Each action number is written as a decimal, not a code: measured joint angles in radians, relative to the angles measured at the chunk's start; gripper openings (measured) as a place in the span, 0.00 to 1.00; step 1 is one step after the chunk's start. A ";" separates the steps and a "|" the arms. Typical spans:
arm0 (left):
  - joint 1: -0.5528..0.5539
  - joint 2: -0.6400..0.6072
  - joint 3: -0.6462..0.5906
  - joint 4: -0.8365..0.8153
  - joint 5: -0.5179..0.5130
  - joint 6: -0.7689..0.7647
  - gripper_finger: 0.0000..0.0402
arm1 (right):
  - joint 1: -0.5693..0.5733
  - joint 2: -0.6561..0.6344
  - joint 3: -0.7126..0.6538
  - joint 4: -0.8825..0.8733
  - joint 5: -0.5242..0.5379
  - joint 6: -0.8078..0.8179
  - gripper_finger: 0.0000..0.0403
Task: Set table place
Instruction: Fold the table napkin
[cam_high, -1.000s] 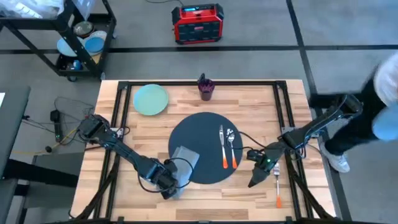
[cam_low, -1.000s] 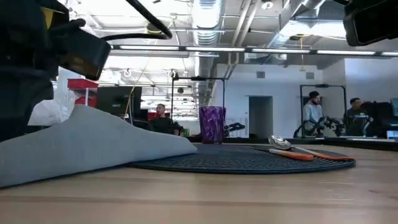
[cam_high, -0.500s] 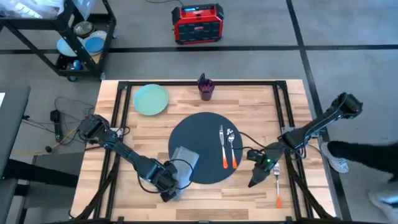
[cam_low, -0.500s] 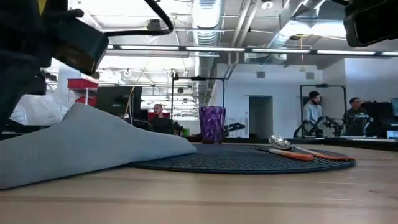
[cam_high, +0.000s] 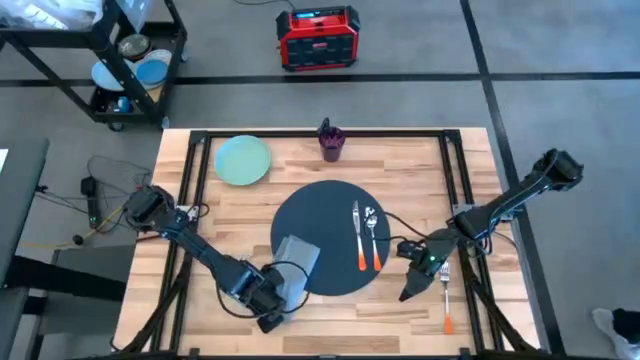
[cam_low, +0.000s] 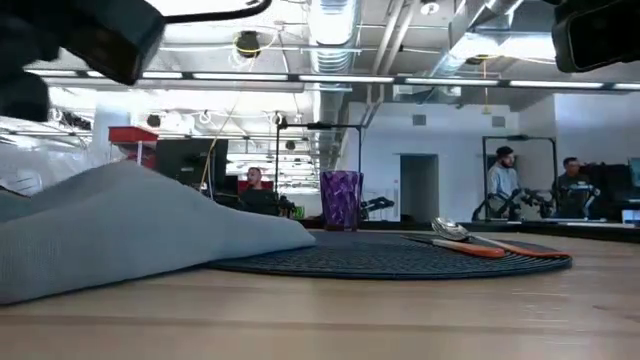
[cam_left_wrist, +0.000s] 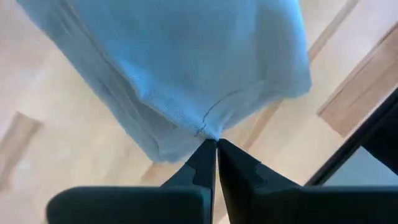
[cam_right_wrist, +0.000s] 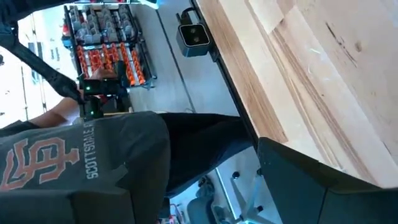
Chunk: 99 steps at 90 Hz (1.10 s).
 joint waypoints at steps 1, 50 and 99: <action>-0.003 0.000 0.000 0.000 0.001 -0.006 0.00 | 0.000 0.000 0.000 0.000 0.000 0.000 0.57; -0.058 0.000 0.000 -0.042 0.003 -0.103 0.00 | 0.000 0.000 0.000 0.012 0.000 -0.010 0.57; -0.046 0.000 0.000 -0.154 0.070 0.040 0.06 | 0.000 0.000 0.000 0.013 0.010 -0.057 0.57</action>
